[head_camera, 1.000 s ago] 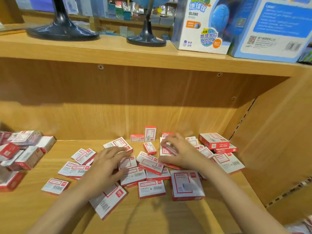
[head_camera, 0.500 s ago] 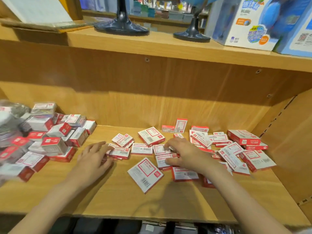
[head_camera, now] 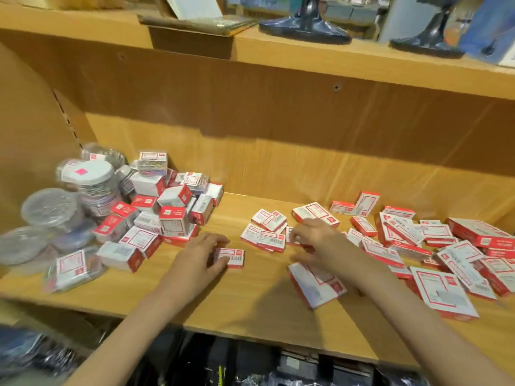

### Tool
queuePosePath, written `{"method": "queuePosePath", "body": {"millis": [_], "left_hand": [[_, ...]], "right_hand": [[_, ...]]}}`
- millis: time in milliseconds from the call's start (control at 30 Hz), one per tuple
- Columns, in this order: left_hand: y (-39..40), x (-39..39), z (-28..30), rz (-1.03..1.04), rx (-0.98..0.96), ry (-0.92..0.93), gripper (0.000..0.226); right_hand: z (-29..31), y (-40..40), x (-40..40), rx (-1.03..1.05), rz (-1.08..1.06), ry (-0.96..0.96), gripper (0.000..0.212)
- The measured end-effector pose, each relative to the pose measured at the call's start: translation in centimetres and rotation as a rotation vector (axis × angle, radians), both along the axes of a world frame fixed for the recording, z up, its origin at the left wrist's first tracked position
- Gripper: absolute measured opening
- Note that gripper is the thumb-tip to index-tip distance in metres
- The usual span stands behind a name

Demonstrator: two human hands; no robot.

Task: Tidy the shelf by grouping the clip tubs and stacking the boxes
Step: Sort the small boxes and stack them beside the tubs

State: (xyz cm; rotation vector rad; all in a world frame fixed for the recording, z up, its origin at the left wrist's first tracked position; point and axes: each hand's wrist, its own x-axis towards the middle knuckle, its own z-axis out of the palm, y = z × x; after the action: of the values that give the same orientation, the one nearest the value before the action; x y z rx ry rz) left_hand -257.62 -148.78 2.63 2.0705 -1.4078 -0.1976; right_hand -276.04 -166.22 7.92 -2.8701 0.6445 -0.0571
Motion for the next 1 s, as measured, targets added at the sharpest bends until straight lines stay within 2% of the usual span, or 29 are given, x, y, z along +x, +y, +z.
{"method": "queuePosePath", "body": {"millis": [67, 133, 200, 267, 400, 467, 600, 767, 867, 933, 1000], "left_hand": [[0.8, 0.7, -0.1, -0.091, 0.007, -0.037, 0.038], [1.3, 1.0, -0.2, -0.153, 0.027, -0.07, 0.04], [1.7, 1.3, -0.3, -0.171, 0.02, -0.069, 0.039], [1.9, 1.4, -0.4, -0.176, -0.006, -0.054, 0.038], [2.3, 1.5, -1.0, -0.168, -0.044, -0.017, 0.038], [2.3, 1.6, -1.1, -0.149, -0.055, 0.014, 0.04], [2.0, 1.5, -0.7, -0.104, -0.072, 0.107, 0.045], [0.6, 1.1, -0.1, -0.104, -0.083, 0.174, 0.039], [-0.7, 0.7, 0.5, -0.055, -0.166, 0.278, 0.036], [-2.1, 0.3, 1.0, -0.018, -0.224, 0.331, 0.034], [-3.8, -0.5, 1.3, -0.015, -0.253, 0.342, 0.03]], "right_hand": [[-0.6, 0.4, 2.7, 0.06, 0.015, -0.061, 0.047], [-1.2, 0.8, 5.0, 0.104, -0.028, 0.014, 0.064], [-2.1, 0.8, 6.3, 0.1, -0.064, 0.095, 0.071], [-2.8, 0.8, 6.4, 0.062, -0.058, 0.08, 0.067], [-3.7, 0.4, 5.0, 0.102, 0.075, -0.125, 0.047], [-3.5, 0.4, 4.1, 0.194, 0.06, -0.158, 0.047], [-2.7, -0.1, 3.1, 0.183, 0.007, -0.194, 0.042], [-1.2, -1.7, 1.1, 0.294, -0.283, -0.416, 0.021], [-0.3, -3.2, -1.0, 0.324, -0.44, -0.56, 0.018], [0.3, -4.7, -2.9, 0.38, -0.585, -0.746, 0.017], [0.5, -6.7, -5.3, 0.35, -0.77, -0.894, 0.022]]}}
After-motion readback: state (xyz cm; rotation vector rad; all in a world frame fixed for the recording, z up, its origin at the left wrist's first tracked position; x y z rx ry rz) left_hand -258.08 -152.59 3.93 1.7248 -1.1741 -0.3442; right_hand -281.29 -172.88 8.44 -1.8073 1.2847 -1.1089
